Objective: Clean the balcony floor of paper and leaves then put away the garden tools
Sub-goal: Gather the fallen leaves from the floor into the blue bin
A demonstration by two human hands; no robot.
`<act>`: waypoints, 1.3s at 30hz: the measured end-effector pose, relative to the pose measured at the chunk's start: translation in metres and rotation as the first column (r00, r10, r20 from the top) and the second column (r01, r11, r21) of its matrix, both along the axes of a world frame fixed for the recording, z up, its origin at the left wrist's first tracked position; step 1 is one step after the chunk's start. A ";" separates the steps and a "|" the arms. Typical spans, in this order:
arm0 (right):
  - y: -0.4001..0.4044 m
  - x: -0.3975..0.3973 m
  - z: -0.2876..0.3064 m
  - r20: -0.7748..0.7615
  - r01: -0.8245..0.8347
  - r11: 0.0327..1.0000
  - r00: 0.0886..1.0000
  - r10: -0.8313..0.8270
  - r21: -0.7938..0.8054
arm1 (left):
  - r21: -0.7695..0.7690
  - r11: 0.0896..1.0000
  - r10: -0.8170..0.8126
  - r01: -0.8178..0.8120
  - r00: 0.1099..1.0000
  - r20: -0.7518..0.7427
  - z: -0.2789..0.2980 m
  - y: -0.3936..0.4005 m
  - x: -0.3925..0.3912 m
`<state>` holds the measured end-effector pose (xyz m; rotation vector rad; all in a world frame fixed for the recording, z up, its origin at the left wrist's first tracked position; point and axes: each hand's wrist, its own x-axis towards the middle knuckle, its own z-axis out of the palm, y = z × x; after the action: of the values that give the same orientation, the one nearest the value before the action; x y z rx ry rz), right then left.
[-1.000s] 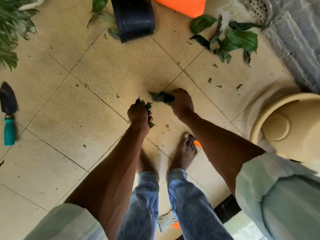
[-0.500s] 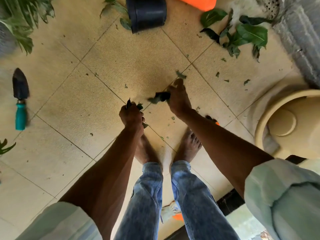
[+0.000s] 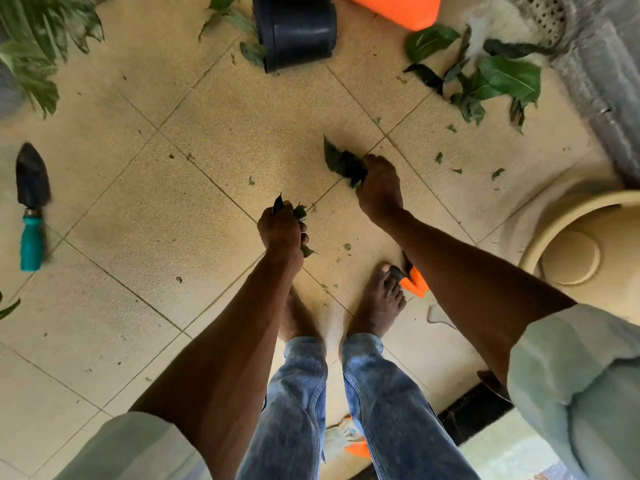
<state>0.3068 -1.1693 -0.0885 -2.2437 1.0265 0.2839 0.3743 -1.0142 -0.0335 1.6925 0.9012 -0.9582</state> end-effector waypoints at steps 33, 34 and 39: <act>-0.032 -0.043 0.102 -0.138 0.709 0.522 0.645 -0.751 0.475 | -0.509 0.856 -0.059 -0.092 0.960 -0.273 0.040 -0.135 -0.044; -0.031 -0.045 0.103 -0.127 0.732 0.526 0.628 -0.768 0.433 | -0.505 0.862 -0.106 -0.040 0.960 -0.258 0.041 -0.136 -0.045; -0.045 -0.059 0.111 -0.257 0.707 0.644 0.706 -0.660 0.293 | -0.410 0.907 -0.172 0.093 0.972 -0.159 0.047 -0.150 -0.058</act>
<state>0.2479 -1.2140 0.0221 -1.3672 1.6591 0.2535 0.3166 -1.1641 0.0139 1.3371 0.6580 -1.3197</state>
